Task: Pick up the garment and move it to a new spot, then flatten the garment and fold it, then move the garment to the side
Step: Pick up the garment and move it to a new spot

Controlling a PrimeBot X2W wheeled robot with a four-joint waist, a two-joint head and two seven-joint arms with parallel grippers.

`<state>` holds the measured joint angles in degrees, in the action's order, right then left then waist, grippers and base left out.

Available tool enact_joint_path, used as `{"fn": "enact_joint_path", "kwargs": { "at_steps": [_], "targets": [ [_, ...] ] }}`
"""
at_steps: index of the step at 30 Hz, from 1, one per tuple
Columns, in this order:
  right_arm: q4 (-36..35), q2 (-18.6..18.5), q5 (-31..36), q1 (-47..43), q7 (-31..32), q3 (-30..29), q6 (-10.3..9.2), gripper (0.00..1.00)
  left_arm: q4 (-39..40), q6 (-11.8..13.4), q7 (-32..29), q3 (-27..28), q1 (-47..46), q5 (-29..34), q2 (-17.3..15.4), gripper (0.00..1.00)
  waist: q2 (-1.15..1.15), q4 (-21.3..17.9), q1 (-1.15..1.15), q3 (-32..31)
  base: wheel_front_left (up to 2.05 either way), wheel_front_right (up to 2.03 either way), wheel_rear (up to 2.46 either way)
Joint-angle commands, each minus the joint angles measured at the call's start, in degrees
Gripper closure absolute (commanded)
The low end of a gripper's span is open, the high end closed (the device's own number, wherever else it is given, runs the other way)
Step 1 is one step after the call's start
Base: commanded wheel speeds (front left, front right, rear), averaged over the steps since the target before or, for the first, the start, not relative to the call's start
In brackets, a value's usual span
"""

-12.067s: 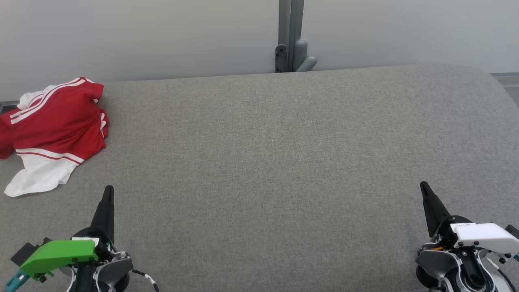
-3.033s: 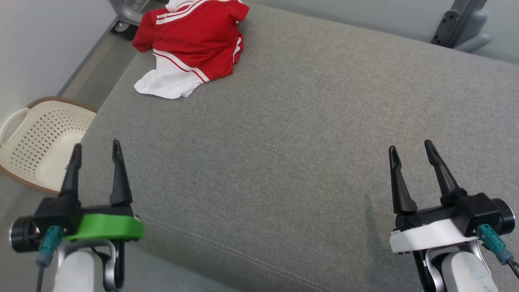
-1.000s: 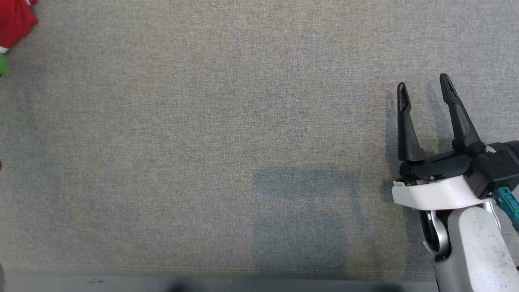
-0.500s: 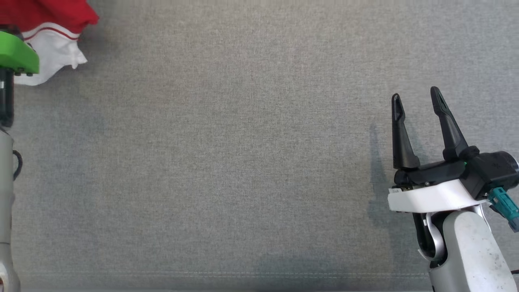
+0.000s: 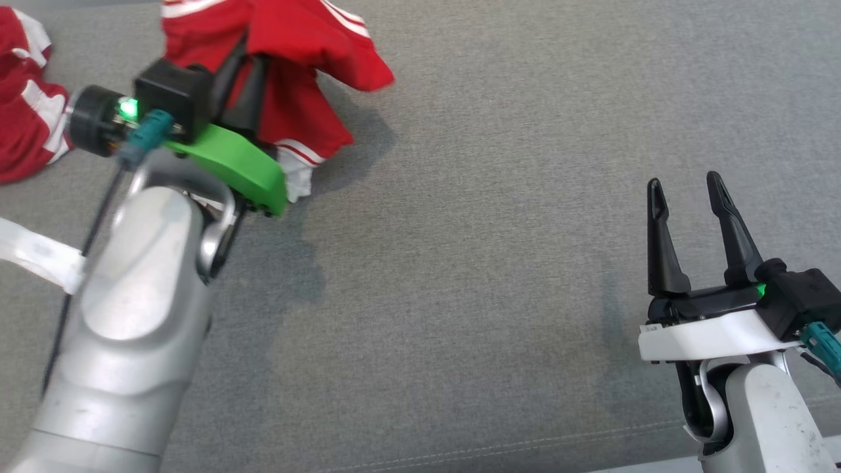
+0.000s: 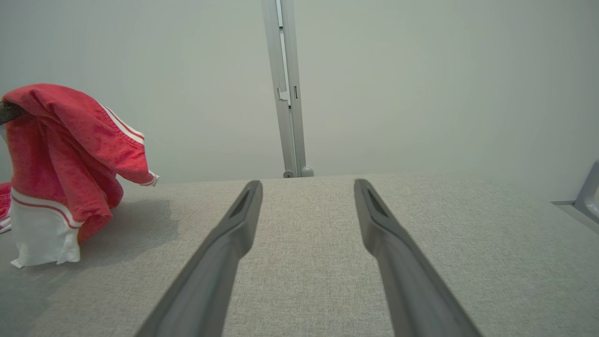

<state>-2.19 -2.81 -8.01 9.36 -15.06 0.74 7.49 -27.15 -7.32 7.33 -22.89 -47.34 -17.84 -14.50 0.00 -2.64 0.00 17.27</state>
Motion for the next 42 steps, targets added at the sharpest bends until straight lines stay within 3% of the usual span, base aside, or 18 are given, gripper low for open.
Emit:
{"fn": "enact_joint_path", "kwargs": {
  "at_steps": [1,9,21,23,24,25,34,42],
  "targets": [
    [0.0,-0.13,-0.61,-0.92,-0.17,-0.1,0.0,0.0,-0.2,-0.15,0.25,-1.12,1.32,-0.39,1.36,1.0,0.0,-3.2,0.0,-1.09,0.0,0.0,0.0],
    [0.32,-0.13,-1.68,-0.02,-0.16,0.5,0.0,0.0,-7.14,0.42,2.77,-7.57,3.37,1.05,8.7,1.0,0.0,-7.87,0.0,0.27,0.0,0.0,0.0],
    [0.98,-0.13,-3.59,0.61,-0.16,2.01,0.0,0.0,-14.49,1.42,6.15,-15.72,2.14,-2.21,11.6,1.0,0.0,-12.36,0.0,1.09,0.0,0.0,0.0],
    [1.33,-0.13,-3.73,0.65,-0.16,2.43,0.0,0.0,-13.77,2.52,6.35,-19.83,2.9,-5.27,11.56,0.41,0.0,-13.01,0.0,0.92,0.0,0.0,0.0],
    [1.33,-0.13,-3.73,0.65,-0.16,2.43,0.0,0.0,-13.77,2.52,6.35,-19.83,2.9,-5.27,11.56,0.41,0.0,-13.01,0.0,0.92,0.0,0.0,0.0],
    [1.42,-0.13,-3.97,0.73,-0.17,2.57,0.0,0.0,-13.44,3.4,6.59,-22.44,3.09,-6.75,11.5,0.0,0.0,-13.17,0.0,0.85,0.0,0.0,0.0],
    [1.37,-0.13,-2.8,-0.38,-0.16,0.64,0.0,0.0,-12.9,6.42,7.66,-28.18,4.02,-12.48,11.5,0.0,0.0,-10.82,0.0,-0.89,0.0,0.0,0.0],
    [1.53,-0.14,-1.27,-1.52,-0.17,-0.65,0.0,0.0,-7.36,8.94,7.81,-24.59,6.58,-11.66,11.26,0.0,0.0,-6.37,0.0,-4.09,0.0,0.0,0.0]
  ]
}}
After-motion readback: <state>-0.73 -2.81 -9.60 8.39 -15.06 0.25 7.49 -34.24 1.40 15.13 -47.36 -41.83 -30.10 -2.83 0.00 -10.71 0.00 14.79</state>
